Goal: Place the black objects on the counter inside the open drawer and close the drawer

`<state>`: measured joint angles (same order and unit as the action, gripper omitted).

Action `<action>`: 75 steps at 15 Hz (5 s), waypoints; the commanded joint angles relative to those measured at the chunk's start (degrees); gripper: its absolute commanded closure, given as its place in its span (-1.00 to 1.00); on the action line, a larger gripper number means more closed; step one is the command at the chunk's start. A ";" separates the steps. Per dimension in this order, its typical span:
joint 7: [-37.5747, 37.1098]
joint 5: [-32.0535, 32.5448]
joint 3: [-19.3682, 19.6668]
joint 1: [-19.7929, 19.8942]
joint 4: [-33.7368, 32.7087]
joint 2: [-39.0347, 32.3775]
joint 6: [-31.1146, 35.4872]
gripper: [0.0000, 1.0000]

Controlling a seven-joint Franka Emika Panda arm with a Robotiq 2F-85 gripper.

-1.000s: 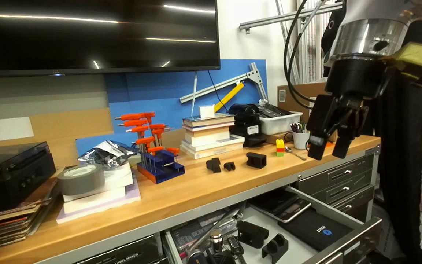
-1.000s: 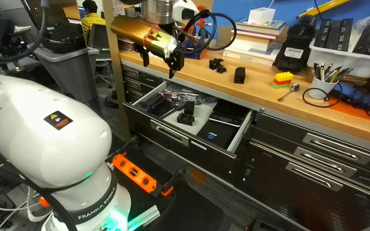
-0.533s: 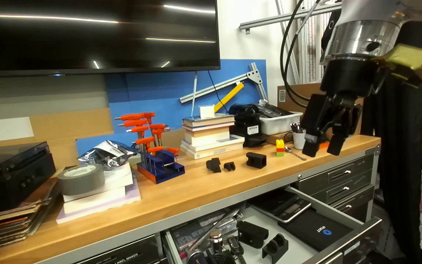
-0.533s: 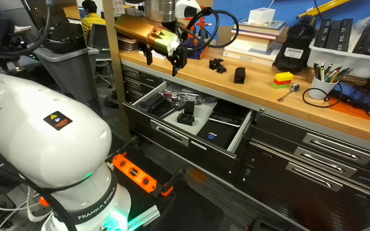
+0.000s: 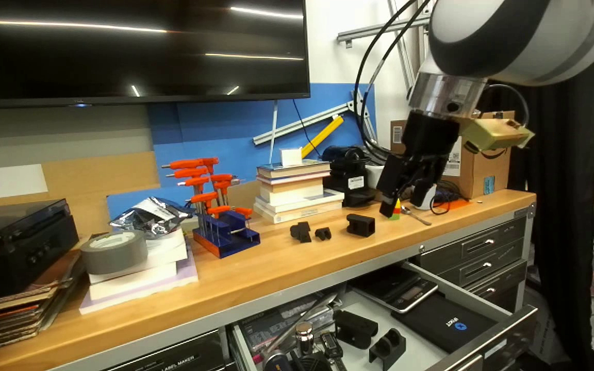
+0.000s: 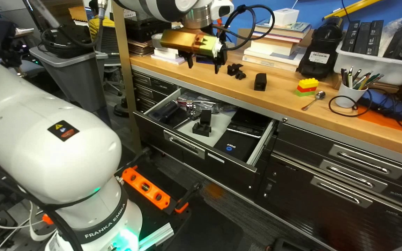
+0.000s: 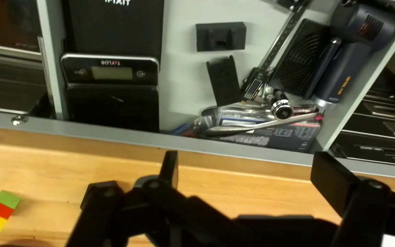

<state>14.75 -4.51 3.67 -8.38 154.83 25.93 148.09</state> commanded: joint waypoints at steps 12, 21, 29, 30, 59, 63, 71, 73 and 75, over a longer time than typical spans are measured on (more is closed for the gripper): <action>22.73 2.84 -2.95 8.71 -35.56 -40.32 9.50 -1.00; 29.03 2.29 -8.00 18.76 -49.23 -53.34 7.01 -1.00; 29.37 1.69 -10.66 21.24 -55.58 -57.12 -0.04 -1.00; 29.32 1.46 -10.82 21.23 -56.09 -57.31 -1.11 -1.00; 15.40 1.08 -8.75 18.07 -32.83 -40.15 -10.08 0.50; 15.18 -3.78 -9.09 17.44 -23.44 -34.53 -8.29 0.50; 14.30 -7.85 -9.62 13.28 -15.46 -35.69 -1.54 0.50; 15.44 -8.11 -10.40 12.47 -15.02 -36.64 1.48 0.50; 17.62 -9.67 -11.62 12.55 -15.37 -37.82 3.23 0.50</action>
<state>29.86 -11.50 -6.48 4.46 139.25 -11.30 148.13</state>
